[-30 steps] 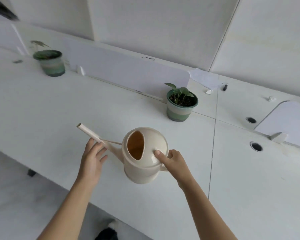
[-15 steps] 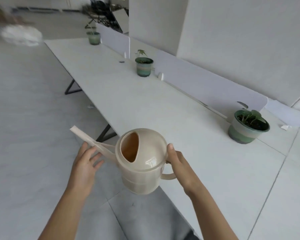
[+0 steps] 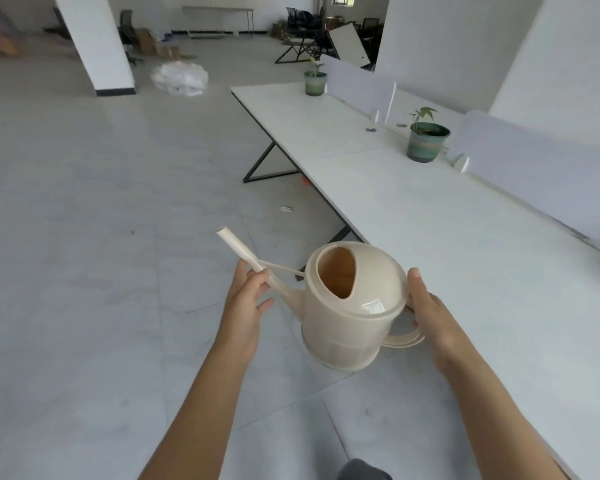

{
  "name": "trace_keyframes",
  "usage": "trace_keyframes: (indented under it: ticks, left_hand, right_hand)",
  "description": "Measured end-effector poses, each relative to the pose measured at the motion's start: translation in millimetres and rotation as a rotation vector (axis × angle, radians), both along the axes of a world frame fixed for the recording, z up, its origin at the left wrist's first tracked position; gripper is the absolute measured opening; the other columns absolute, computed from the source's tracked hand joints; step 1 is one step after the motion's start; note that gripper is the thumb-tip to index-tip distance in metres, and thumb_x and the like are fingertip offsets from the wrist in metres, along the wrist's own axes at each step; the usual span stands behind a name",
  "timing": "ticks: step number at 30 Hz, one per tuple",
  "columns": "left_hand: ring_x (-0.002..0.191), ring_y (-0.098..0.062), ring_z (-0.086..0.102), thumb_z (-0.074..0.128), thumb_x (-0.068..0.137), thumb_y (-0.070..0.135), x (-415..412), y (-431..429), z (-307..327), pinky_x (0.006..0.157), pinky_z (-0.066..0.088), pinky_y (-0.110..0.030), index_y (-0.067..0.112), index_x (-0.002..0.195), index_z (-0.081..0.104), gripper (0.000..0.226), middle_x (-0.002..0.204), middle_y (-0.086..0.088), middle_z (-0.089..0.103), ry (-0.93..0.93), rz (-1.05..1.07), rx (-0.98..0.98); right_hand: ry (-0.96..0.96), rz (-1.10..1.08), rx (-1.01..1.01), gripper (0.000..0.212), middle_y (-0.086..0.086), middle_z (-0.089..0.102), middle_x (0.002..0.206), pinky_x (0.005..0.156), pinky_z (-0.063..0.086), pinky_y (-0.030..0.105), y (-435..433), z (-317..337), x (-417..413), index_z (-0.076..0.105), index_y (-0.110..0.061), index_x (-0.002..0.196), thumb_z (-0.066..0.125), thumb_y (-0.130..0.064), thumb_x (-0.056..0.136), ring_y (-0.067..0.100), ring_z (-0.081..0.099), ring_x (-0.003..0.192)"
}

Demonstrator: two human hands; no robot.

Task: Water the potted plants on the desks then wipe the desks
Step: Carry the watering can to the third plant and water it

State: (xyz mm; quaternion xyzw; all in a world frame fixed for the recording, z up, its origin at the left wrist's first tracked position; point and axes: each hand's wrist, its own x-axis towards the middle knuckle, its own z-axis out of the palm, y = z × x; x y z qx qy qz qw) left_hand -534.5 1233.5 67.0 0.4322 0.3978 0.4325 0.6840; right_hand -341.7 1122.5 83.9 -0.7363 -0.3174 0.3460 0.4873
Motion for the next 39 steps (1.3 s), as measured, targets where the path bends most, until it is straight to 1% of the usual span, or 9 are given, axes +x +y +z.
trace_keyframes:
  ticks: [10,12,14,21,24,27,30,35,39]
  left_hand:
    - [0.126,-0.022,0.045,0.044,0.095,0.021,-12.4,97.2,-11.9,0.102,0.038,-0.038,0.028,0.142,0.028,0.051,0.135,0.002,0.046,0.029,0.119,-0.049]
    - [0.127,-0.023,0.045,0.045,0.094,0.02,-4.6,122.7,-13.8,0.106,0.036,-0.042,0.026,0.143,0.028,0.052,0.14,0.0,0.045,0.053,0.154,-0.039]
    - [0.125,-0.023,0.047,0.046,0.094,0.019,6.7,149.8,-14.1,0.106,0.037,-0.041,0.025,0.142,0.029,0.052,0.139,-0.002,0.047,0.089,0.215,-0.009]
    - [0.119,-0.02,0.049,0.05,0.092,0.018,60.7,245.9,-16.0,0.096,0.04,-0.034,0.025,0.141,0.032,0.053,0.132,0.0,0.049,0.145,0.305,0.034]
    - [0.12,-0.022,0.049,0.047,0.093,0.019,78.3,281.3,-15.9,0.099,0.04,-0.038,0.024,0.141,0.033,0.05,0.126,-0.002,0.053,0.141,0.282,0.025]
    - [0.121,-0.023,0.049,0.047,0.093,0.019,97.0,316.9,-20.5,0.103,0.039,-0.041,0.024,0.14,0.033,0.049,0.125,-0.002,0.054,0.149,0.252,0.023]
    - [0.121,-0.024,0.05,0.046,0.093,0.018,117.1,353.6,-29.0,0.102,0.039,-0.04,0.024,0.14,0.033,0.049,0.129,-0.003,0.052,0.151,0.202,0.028]
    - [0.119,-0.022,0.05,0.046,0.093,0.017,150.4,432.4,-43.8,0.098,0.041,-0.038,0.024,0.14,0.034,0.049,0.131,-0.004,0.052,0.148,0.082,0.025]
    - [0.119,-0.021,0.052,0.046,0.093,0.016,181.0,506.0,-44.3,0.094,0.041,-0.036,0.022,0.14,0.035,0.048,0.13,-0.005,0.054,0.137,-0.04,0.031]
  right_hand:
    - [0.002,0.038,-0.06,0.037,0.002,0.055,0.103,0.093,0.035,0.033,111.0,1.6,-15.5,0.055,-0.031,0.083,0.024,-0.048,0.094,0.02,0.052,0.097]
    - [-0.007,0.074,-0.055,0.048,0.014,0.063,0.102,0.083,0.041,0.032,136.5,-0.9,-7.0,0.065,-0.015,0.088,0.027,-0.043,0.095,0.024,0.058,0.093]
    - [-0.015,0.108,-0.054,0.063,0.034,0.055,0.116,0.088,0.044,0.044,163.2,-4.0,5.0,0.053,0.016,0.111,0.029,-0.041,0.095,0.04,0.051,0.108]
    - [-0.082,0.147,0.032,0.096,0.042,0.048,0.105,0.082,0.035,0.048,254.5,-0.5,39.5,0.042,0.026,0.098,0.03,-0.066,0.074,0.05,0.045,0.099]
    - [-0.11,0.146,-0.008,0.104,0.026,0.047,0.075,0.06,0.037,0.041,286.9,-2.1,55.5,0.046,0.024,0.087,0.03,-0.075,0.06,0.035,0.042,0.068]
    - [-0.071,0.113,-0.045,0.089,0.008,0.04,0.077,0.058,0.029,0.029,317.0,-7.3,72.5,0.046,0.013,0.07,0.032,-0.074,0.057,0.017,0.036,0.072]
    - [-0.075,0.065,-0.09,0.077,0.007,0.04,0.076,0.061,0.029,0.031,349.4,-12.2,88.6,0.044,0.001,0.067,0.033,-0.074,0.056,0.017,0.036,0.071]
    - [-0.129,-0.029,-0.137,0.077,0.01,0.03,0.071,0.058,0.024,0.03,411.6,-22.9,111.9,0.028,0.007,0.064,0.039,-0.07,0.065,0.02,0.027,0.065]
    - [-0.106,-0.116,-0.161,0.09,0.014,0.038,0.071,0.064,0.031,0.037,466.1,-25.8,128.3,0.039,0.012,0.067,0.035,-0.077,0.056,0.027,0.035,0.067]
